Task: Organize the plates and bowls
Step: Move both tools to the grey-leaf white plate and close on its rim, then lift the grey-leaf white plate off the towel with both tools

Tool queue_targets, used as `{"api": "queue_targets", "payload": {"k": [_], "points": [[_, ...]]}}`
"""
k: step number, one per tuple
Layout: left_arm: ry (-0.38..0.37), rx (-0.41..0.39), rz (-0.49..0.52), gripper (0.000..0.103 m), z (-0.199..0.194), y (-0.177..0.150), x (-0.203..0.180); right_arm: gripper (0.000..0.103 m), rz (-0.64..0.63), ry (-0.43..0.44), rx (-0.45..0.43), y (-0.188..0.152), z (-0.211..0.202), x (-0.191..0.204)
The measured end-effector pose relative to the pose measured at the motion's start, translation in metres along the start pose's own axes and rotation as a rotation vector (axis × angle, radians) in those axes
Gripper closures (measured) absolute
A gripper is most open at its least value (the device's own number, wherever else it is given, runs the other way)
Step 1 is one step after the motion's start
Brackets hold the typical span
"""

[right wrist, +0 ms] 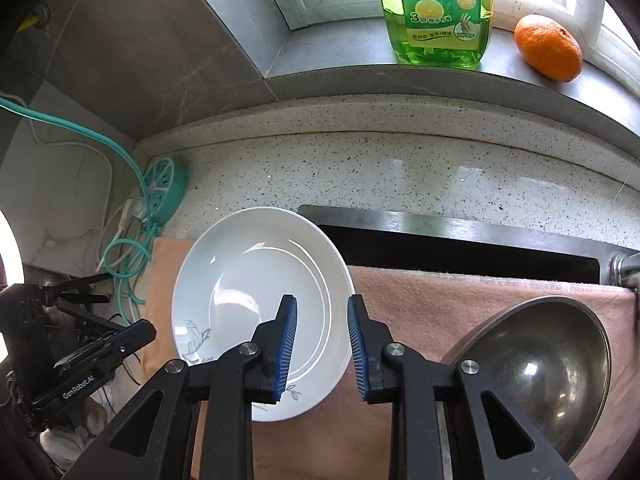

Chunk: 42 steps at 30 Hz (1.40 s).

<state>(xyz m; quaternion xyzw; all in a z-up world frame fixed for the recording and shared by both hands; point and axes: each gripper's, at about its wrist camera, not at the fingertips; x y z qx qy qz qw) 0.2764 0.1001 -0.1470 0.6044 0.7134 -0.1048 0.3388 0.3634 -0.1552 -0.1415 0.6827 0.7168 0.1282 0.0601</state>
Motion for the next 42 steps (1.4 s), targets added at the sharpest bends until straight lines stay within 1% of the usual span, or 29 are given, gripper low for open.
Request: {"api": "queue_targets", "payload": {"k": [5, 11, 15, 18, 22, 26, 36, 42], "points": [[-0.019, 0.016, -0.014, 0.091, 0.007, 0.003, 0.006, 0.084, 0.003, -0.032, 0.019, 0.009, 0.014, 0.000], [-0.018, 0.024, -0.012, 0.091, 0.013, 0.004, 0.011, 0.087, -0.002, -0.061, 0.041, 0.015, 0.026, 0.000], [-0.024, 0.026, -0.007, 0.091, 0.015, 0.005, 0.011, 0.091, -0.008, -0.068, 0.048, 0.017, 0.031, 0.000], [-0.031, 0.022, -0.011, 0.091, 0.016, 0.005, 0.012, 0.092, -0.008, -0.077, 0.055, 0.018, 0.035, 0.000], [-0.029, 0.020, -0.001, 0.091, 0.018, 0.005, 0.011, 0.097, -0.002, -0.075, 0.065, 0.019, 0.040, 0.001], [-0.030, 0.025, -0.001, 0.091, 0.021, 0.006, 0.013, 0.098, -0.003, -0.073, 0.074, 0.018, 0.044, 0.002], [-0.024, 0.035, -0.001, 0.097, 0.027, 0.006, 0.016, 0.098, -0.010, -0.077, 0.076, 0.019, 0.047, 0.003], [-0.023, 0.041, 0.009, 0.097, 0.030, 0.007, 0.013, 0.098, -0.009, -0.075, 0.079, 0.020, 0.047, 0.004]]}}
Point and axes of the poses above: each gripper's, at about its wrist camera, not at the fingertips, and z roughly the way its jaws point, x to its left, y to its top, and after that the axes turned 13 degrees about -y, right-handed
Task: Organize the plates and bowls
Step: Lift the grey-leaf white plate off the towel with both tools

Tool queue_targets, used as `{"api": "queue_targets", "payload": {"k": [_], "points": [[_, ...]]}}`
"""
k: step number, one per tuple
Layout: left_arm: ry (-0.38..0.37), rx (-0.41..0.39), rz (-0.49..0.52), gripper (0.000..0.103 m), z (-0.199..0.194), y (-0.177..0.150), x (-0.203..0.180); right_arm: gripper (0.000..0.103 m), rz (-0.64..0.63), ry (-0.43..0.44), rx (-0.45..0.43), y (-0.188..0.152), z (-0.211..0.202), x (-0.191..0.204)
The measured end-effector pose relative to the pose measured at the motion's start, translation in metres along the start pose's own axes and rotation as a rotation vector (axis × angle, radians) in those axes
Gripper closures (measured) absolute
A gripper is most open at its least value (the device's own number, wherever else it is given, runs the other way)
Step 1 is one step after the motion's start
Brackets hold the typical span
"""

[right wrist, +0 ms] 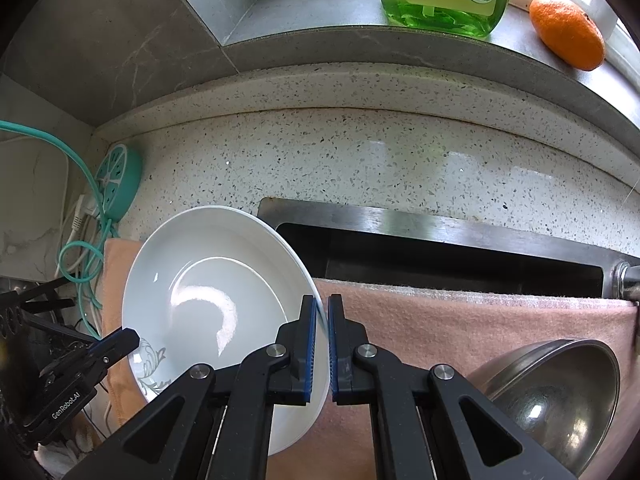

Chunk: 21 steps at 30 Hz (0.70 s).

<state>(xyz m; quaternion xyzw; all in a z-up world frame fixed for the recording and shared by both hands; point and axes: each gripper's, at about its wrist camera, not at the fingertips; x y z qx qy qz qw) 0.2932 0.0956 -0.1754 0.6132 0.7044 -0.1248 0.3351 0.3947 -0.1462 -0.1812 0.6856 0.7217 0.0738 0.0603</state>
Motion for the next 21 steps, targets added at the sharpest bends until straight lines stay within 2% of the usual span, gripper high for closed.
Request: {"api": "queue_targets", "payload": {"k": [21], "points": [[0.010, -0.016, 0.021, 0.097, -0.012, -0.006, -0.004, 0.098, 0.034, 0.036, 0.014, -0.010, -0.011, -0.006]]}}
Point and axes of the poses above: each gripper's, at about its wrist camera, not at the fingertips, and z roughly the way its jaws point, x to its left, y to its top, and after that the axes turned 13 degrees about -y, right-handed
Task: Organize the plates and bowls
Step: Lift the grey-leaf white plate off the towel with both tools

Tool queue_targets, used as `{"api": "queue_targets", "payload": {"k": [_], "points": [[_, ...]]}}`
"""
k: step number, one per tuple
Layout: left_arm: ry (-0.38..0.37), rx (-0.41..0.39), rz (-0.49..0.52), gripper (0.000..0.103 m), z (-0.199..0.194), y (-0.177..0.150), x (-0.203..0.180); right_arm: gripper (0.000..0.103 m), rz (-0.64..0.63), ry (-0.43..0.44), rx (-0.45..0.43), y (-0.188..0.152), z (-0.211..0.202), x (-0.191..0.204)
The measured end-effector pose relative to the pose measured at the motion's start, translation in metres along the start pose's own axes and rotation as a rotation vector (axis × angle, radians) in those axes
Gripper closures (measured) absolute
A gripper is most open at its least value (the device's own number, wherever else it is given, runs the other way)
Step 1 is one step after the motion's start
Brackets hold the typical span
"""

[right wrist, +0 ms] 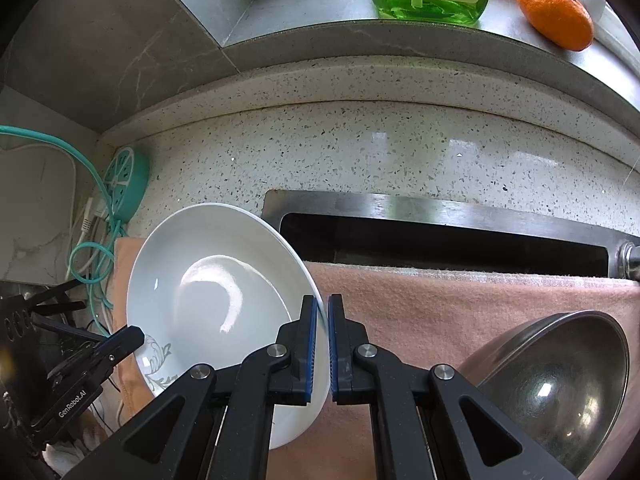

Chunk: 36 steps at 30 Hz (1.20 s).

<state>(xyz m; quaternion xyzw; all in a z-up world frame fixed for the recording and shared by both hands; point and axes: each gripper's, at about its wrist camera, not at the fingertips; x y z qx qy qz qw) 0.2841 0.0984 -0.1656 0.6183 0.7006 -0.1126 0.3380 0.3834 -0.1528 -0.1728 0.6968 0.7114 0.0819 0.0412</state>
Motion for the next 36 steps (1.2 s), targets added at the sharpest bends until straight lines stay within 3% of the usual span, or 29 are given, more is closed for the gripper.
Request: {"api": "queue_targets", "payload": {"k": [36], "points": [[-0.007, -0.087, 0.020, 0.097, -0.059, -0.047, -0.043, 0.098, 0.027, 0.095, -0.056, -0.063, -0.066, -0.016]]}}
Point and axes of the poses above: each gripper's, at about its wrist camera, not at the fingertips, and z roughly the way its jaws point, x to its left, y to its top, and after that the axes turned 13 degrees about -y, right-handed
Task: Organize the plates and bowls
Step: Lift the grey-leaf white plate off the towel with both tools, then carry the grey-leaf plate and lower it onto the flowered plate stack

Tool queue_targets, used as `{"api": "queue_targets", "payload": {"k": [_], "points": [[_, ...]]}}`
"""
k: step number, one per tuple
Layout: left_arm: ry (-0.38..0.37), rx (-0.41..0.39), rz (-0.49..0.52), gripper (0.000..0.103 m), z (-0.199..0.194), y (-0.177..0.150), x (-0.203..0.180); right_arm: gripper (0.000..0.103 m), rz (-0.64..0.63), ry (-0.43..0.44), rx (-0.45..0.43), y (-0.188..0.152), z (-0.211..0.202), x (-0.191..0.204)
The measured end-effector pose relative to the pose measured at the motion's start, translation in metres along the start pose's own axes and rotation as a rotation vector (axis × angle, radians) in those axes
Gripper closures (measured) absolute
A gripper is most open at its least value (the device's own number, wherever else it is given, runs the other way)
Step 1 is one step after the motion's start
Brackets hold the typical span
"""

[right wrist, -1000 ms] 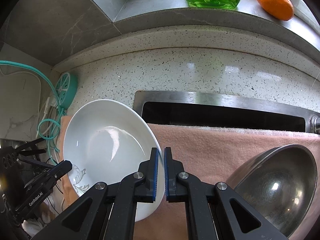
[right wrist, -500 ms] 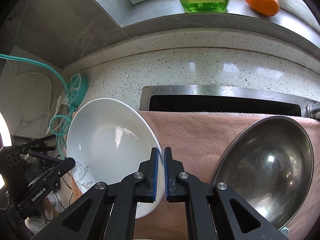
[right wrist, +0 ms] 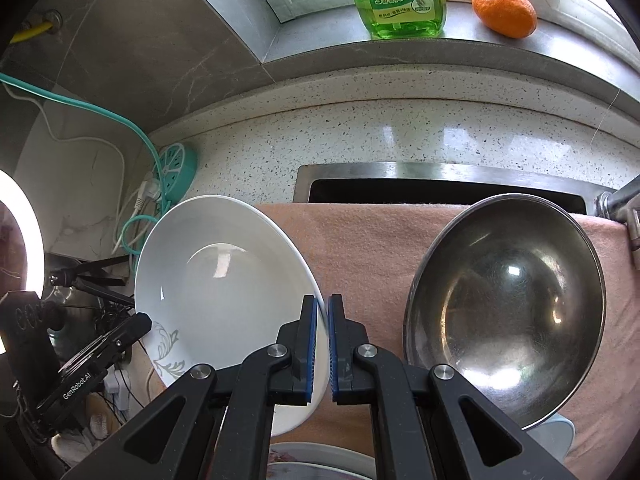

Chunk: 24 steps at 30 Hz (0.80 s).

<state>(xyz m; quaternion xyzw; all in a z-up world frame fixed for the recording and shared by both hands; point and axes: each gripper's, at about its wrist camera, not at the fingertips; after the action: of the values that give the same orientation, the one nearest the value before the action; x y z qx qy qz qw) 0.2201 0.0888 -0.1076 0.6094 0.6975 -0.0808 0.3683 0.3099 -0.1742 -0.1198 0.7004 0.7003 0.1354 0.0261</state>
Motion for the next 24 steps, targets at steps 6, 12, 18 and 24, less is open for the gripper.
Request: {"api": "queue_targets", "payload": {"k": [6, 12, 18, 24], "points": [[0.003, -0.022, -0.007, 0.097, -0.007, -0.015, -0.012, 0.098, -0.016, 0.008, -0.003, -0.016, -0.010, -0.006], [0.006, -0.035, -0.015, 0.097, -0.012, -0.036, -0.024, 0.098, -0.028, 0.016, 0.000, -0.034, -0.019, -0.015], [0.006, -0.043, -0.030, 0.097, -0.015, -0.057, -0.035, 0.098, -0.045, 0.019, 0.001, -0.053, -0.027, -0.024], [0.003, -0.058, -0.043, 0.097, -0.021, -0.079, -0.044, 0.098, -0.067, 0.018, 0.003, -0.071, -0.035, -0.031]]}}
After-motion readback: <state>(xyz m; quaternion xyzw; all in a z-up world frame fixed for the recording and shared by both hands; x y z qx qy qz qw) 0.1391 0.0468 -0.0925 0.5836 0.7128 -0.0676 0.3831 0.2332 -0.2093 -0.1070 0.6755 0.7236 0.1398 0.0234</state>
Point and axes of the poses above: each gripper's, at about its wrist camera, not at the fingertips, and z roughly the way its jaws point, x to its left, y to its top, and after that the axes turned 13 degrees about -y, right-handed
